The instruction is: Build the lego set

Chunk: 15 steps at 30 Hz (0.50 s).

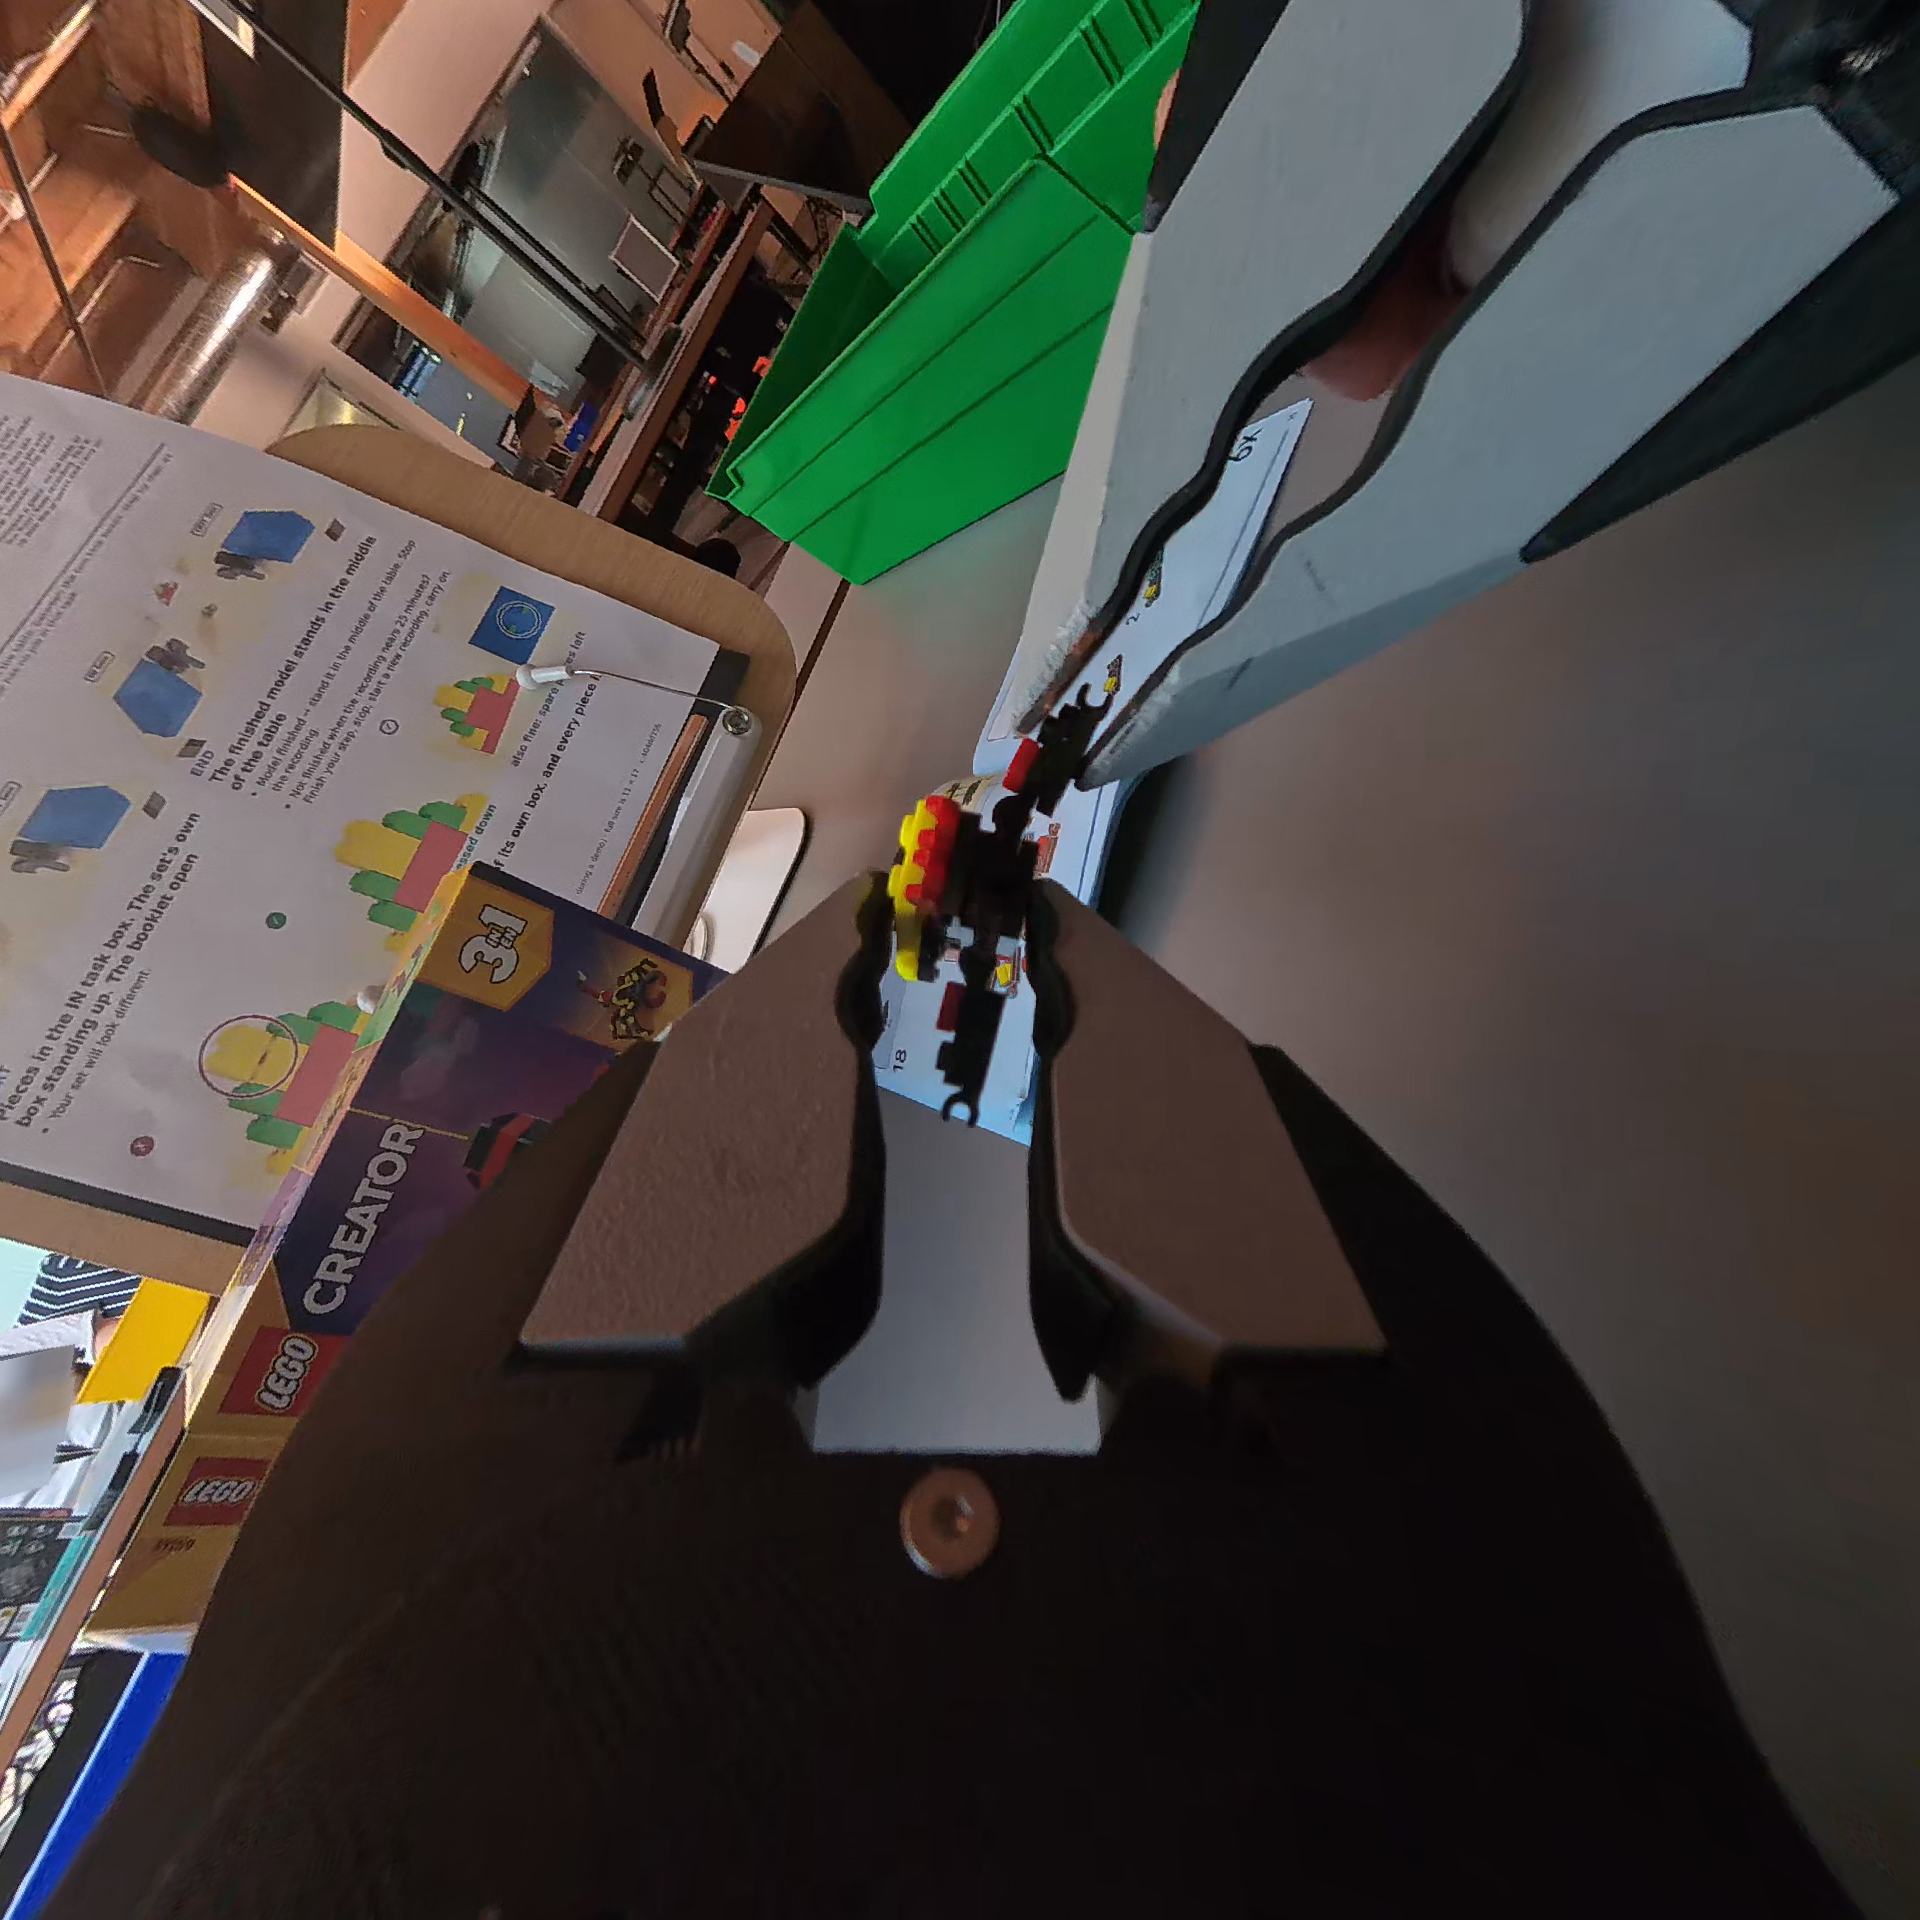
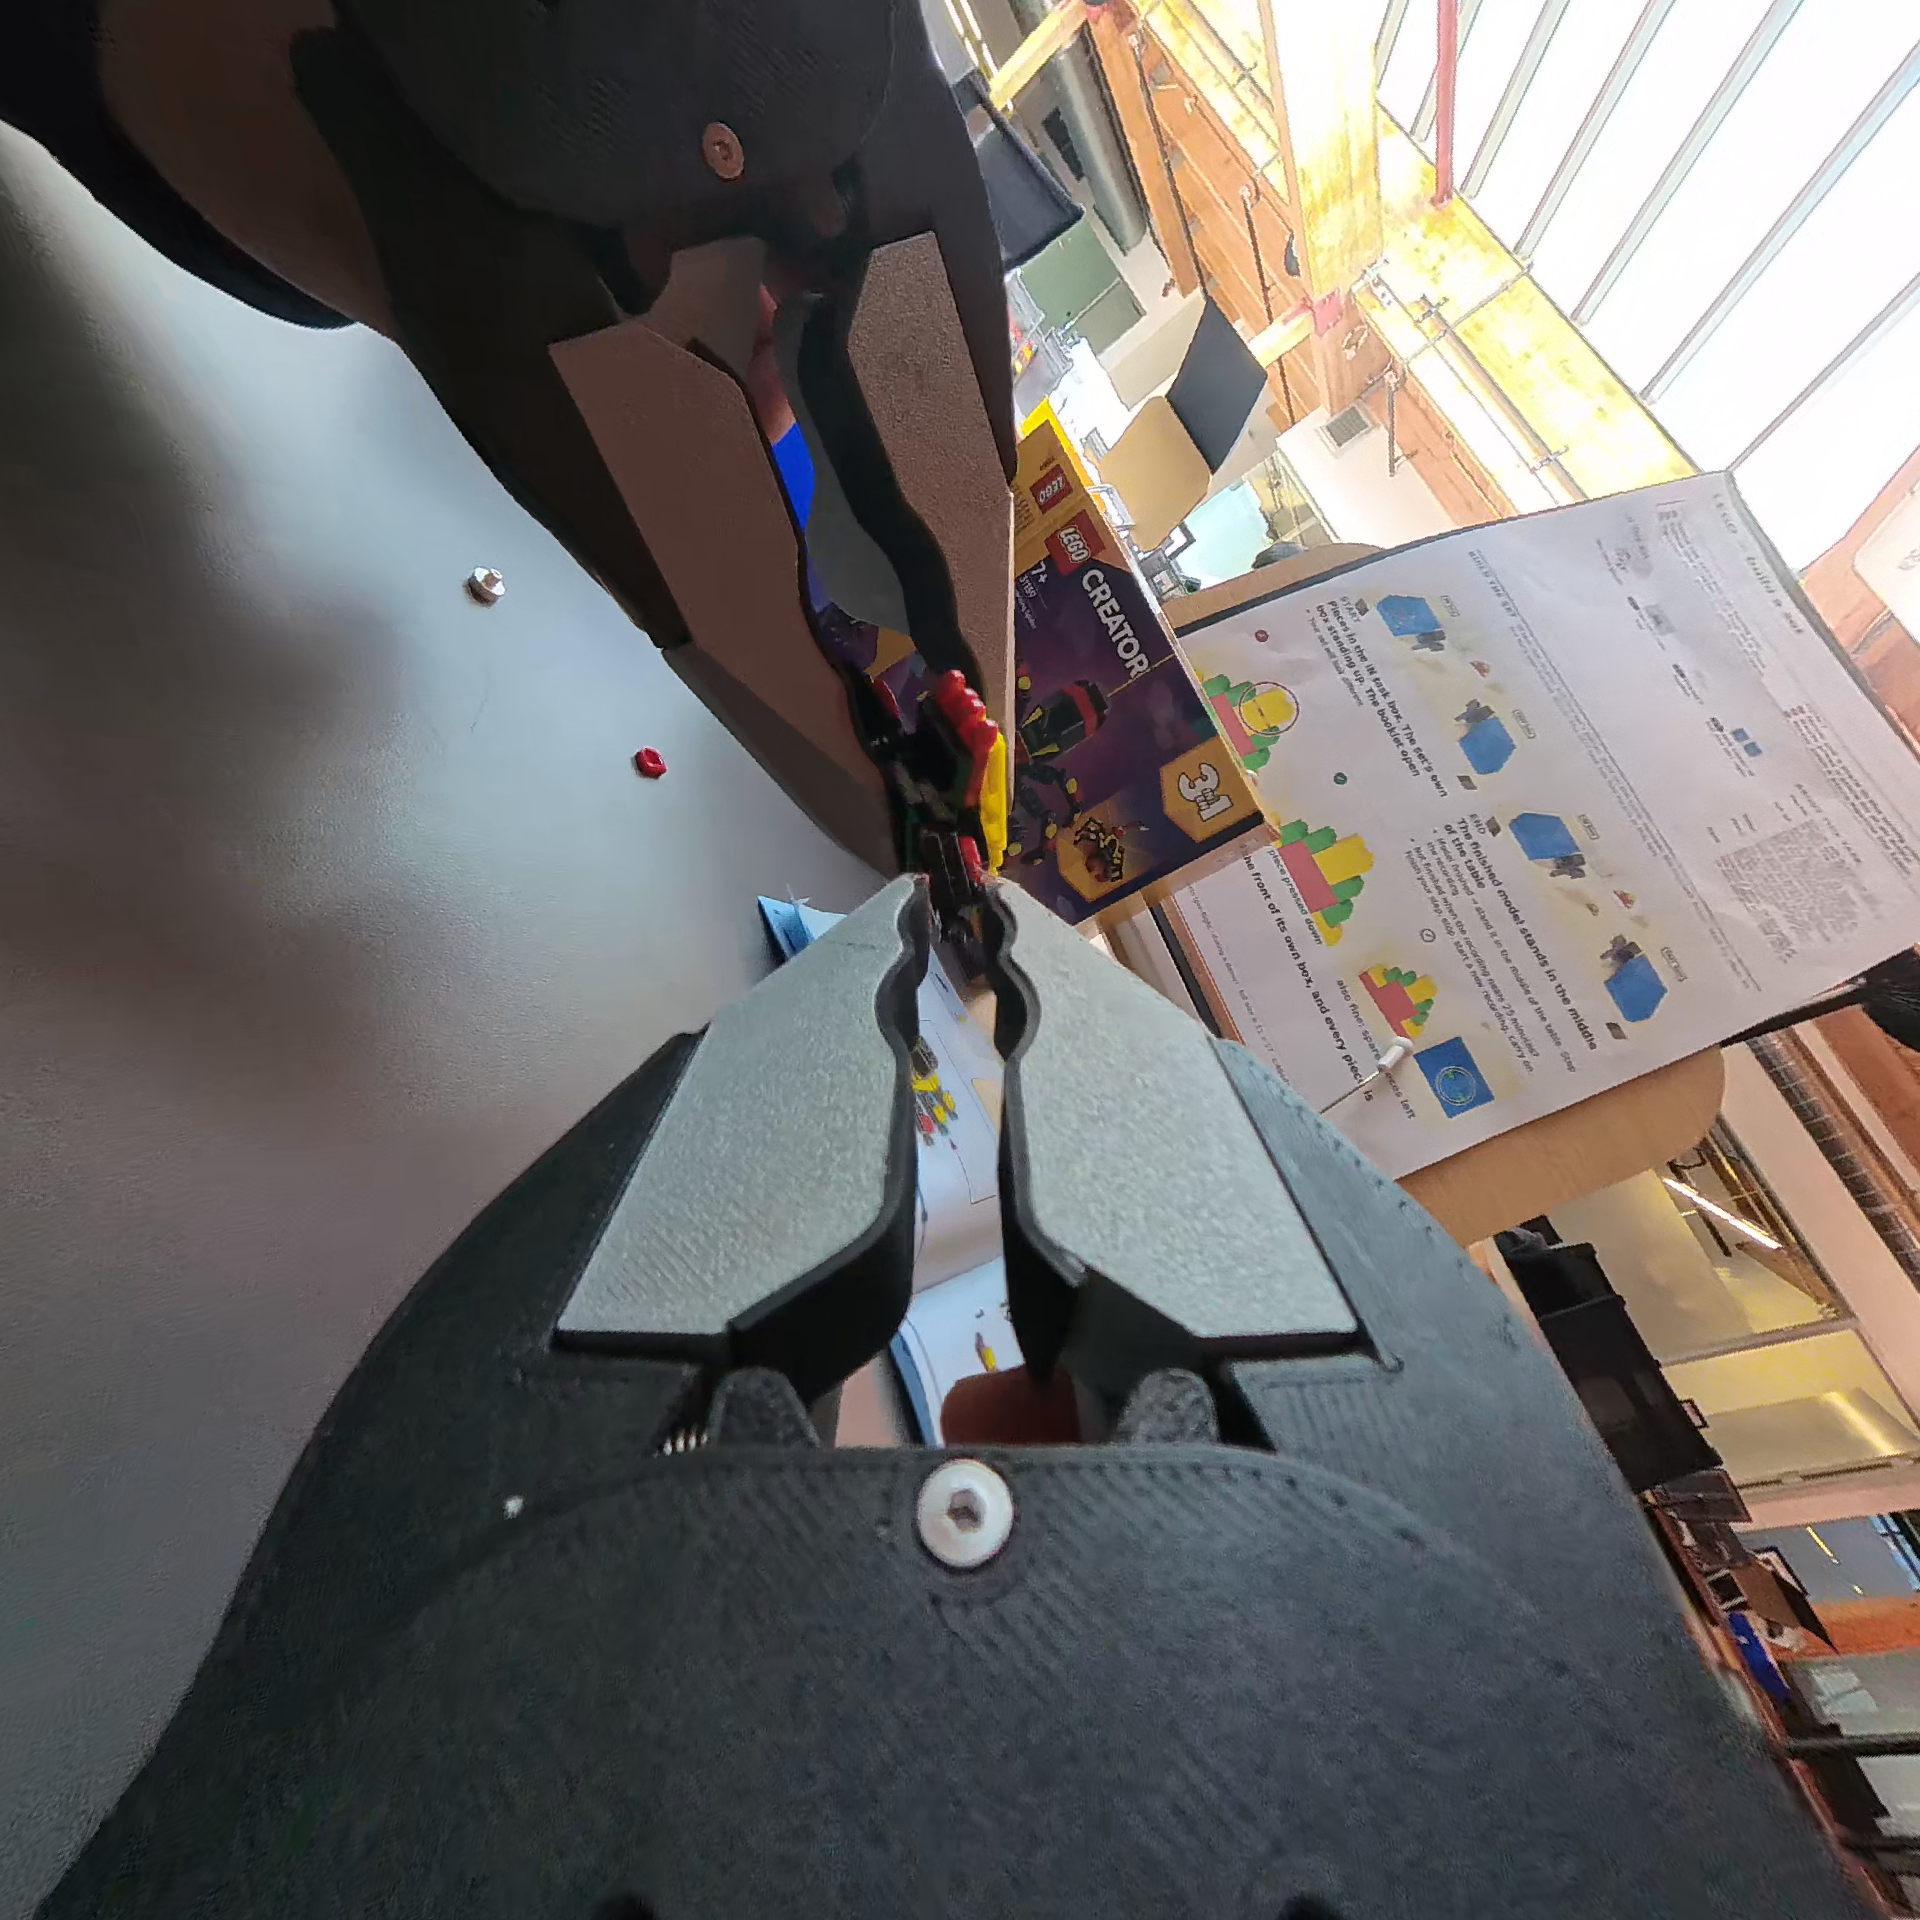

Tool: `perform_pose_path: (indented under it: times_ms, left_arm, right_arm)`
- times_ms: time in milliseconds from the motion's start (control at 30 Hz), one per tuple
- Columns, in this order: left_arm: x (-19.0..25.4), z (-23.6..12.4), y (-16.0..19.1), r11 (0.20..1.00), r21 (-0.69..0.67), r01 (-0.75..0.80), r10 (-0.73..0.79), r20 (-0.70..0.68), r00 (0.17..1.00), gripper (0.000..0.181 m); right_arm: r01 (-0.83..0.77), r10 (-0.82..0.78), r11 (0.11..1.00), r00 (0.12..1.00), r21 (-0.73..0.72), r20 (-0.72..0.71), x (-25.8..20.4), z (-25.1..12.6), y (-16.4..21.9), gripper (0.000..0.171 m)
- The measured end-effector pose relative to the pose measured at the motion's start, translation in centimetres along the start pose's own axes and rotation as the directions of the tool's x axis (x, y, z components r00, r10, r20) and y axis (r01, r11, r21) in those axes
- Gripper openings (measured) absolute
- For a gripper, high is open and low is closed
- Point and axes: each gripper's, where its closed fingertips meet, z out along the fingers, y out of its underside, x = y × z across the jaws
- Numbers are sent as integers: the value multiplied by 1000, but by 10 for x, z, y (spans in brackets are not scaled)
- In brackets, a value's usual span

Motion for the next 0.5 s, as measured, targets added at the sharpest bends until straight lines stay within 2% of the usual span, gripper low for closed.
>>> perform_pose_path:
  times_ms: [233, 367, 500]
  left_arm:
    - [1, 1, 2, 1000, -7, -8, 8, -8, 1000, 23]
    - [0, 1, 4, 1000, -5, -5, 5, -8, 1000, 23]
    - [3, -2, 1, 999, 28, -43, 43, -17, 999, 23]
  right_arm:
    - [5, -5, 1000, 1000, -7, 15, -2, 0, 3, 7]
    - [16, -17, 1000, 997, 15, 72, -9, -3, 3, 18]
    - [-112, 101, 992, 979, 56, 178, -11, -10, 4, 22]
